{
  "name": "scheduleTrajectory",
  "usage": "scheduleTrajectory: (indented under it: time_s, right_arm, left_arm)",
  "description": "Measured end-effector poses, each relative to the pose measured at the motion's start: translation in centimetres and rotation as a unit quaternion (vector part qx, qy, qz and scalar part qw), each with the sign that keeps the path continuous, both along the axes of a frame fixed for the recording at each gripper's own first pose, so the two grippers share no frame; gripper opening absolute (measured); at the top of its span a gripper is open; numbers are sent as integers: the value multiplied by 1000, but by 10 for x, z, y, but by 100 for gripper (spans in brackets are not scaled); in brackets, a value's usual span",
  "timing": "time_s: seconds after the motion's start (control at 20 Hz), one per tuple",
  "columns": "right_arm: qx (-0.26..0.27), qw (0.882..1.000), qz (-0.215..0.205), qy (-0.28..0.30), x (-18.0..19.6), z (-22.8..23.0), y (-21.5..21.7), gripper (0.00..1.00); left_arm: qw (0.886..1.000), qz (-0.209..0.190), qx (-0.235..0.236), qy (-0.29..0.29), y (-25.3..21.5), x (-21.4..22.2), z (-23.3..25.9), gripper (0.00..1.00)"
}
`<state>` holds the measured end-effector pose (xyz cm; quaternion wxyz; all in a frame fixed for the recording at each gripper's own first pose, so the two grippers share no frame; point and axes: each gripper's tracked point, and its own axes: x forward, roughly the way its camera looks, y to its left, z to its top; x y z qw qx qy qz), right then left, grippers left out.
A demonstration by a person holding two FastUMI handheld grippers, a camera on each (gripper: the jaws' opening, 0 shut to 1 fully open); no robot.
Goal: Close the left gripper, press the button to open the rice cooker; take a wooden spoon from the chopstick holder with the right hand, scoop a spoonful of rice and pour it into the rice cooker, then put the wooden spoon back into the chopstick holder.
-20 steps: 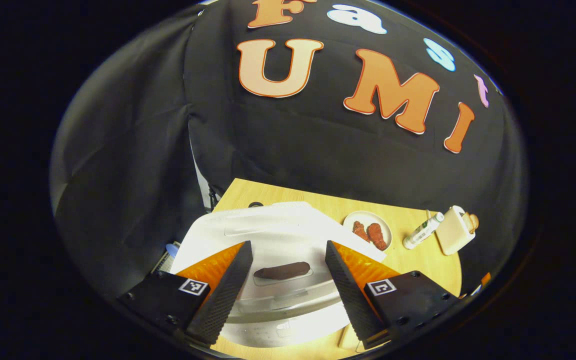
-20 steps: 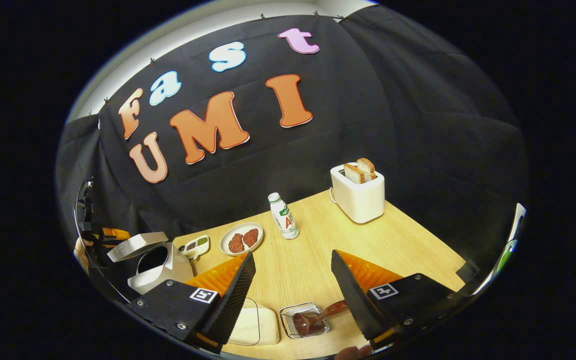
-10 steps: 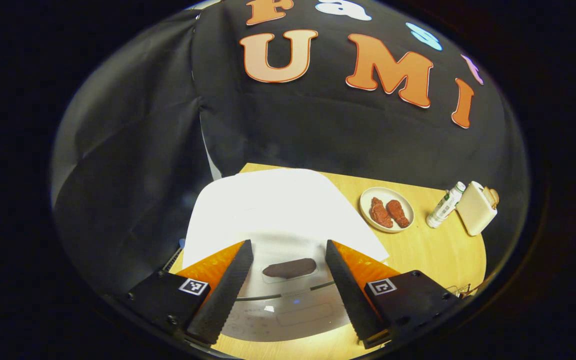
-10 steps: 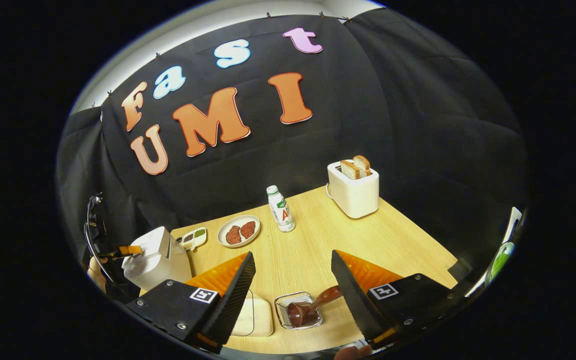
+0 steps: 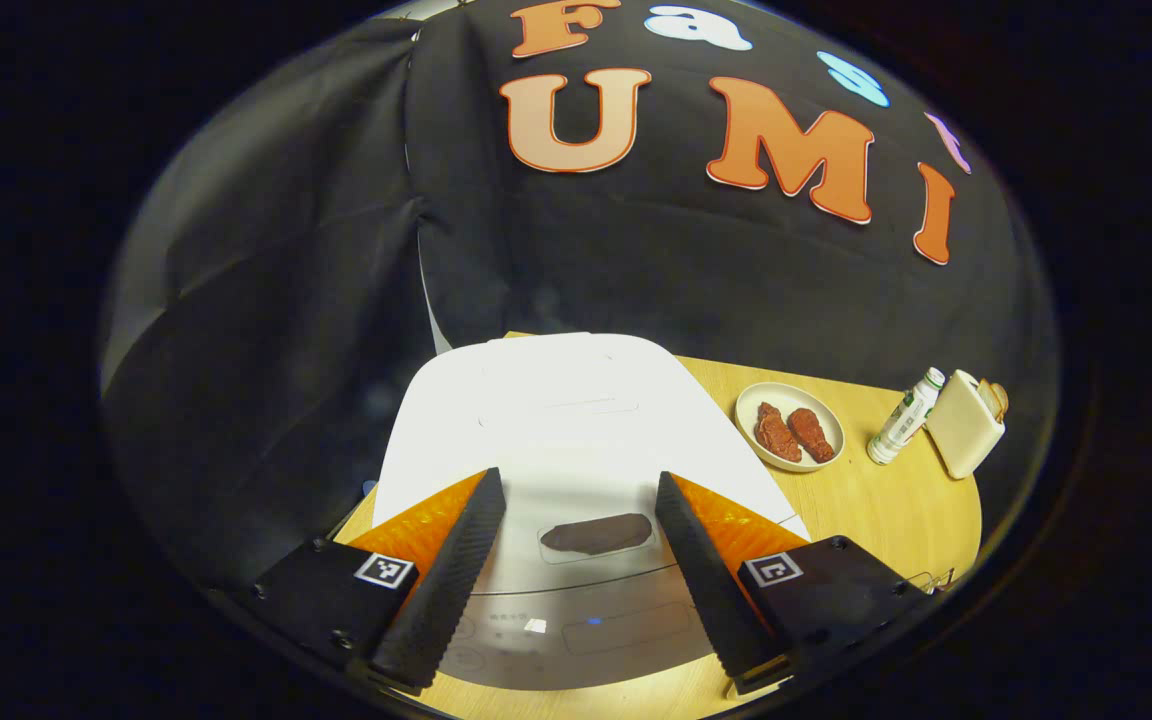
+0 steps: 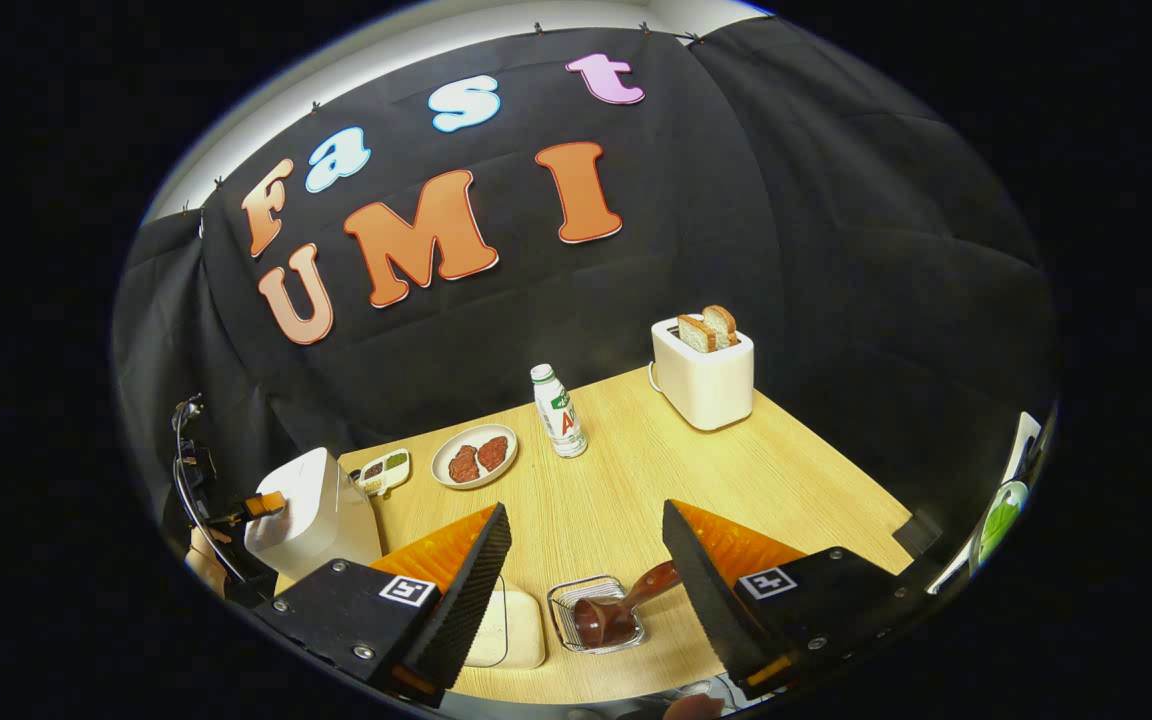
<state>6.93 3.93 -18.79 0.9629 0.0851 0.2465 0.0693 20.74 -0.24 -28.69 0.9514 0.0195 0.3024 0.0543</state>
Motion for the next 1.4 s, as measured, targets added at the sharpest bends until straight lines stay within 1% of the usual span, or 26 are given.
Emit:
scheduleTrajectory:
  time_s: [0.15,0.2,0.3,0.4,0.5,0.7,0.9,1.15,1.25,1.35,1.4]
  right_arm:
    - [3,1000,1,-7,1,6,2,94]
    - [0,1000,1,-10,2,8,1,94]
    - [-1,1000,0,-18,3,15,0,94]
    - [-3,1000,0,-25,5,22,1,95]
    - [-13,999,-1,-37,7,32,0,94]
    - [-34,997,2,-73,14,66,-2,94]
    - [-53,992,4,-118,17,112,-8,94]
    - [-60,982,2,-182,8,174,-7,95]
    - [-62,977,6,-202,-1,193,-3,95]
    - [-68,973,10,-219,-9,206,1,95]
    - [-72,971,12,-227,-13,213,4,95]
  left_arm:
    - [1000,-7,11,0,-1,2,4,100]
    - [1000,-8,9,4,-2,1,5,100]
    - [1000,-12,-10,7,-5,-1,9,100]
    - [999,-9,-33,-5,-6,-2,20,99]
    - [999,-13,-38,-22,-8,-5,36,100]
    - [995,-34,-46,-79,-10,-12,101,99]
    - [990,-48,-23,-127,-7,-31,173,99]
    - [976,-70,-2,-206,-11,-74,272,99]
    - [969,-82,0,-232,-15,-94,302,99]
    - [963,-83,6,-256,-9,-113,323,99]
    - [960,-83,9,-266,-7,-122,331,98]
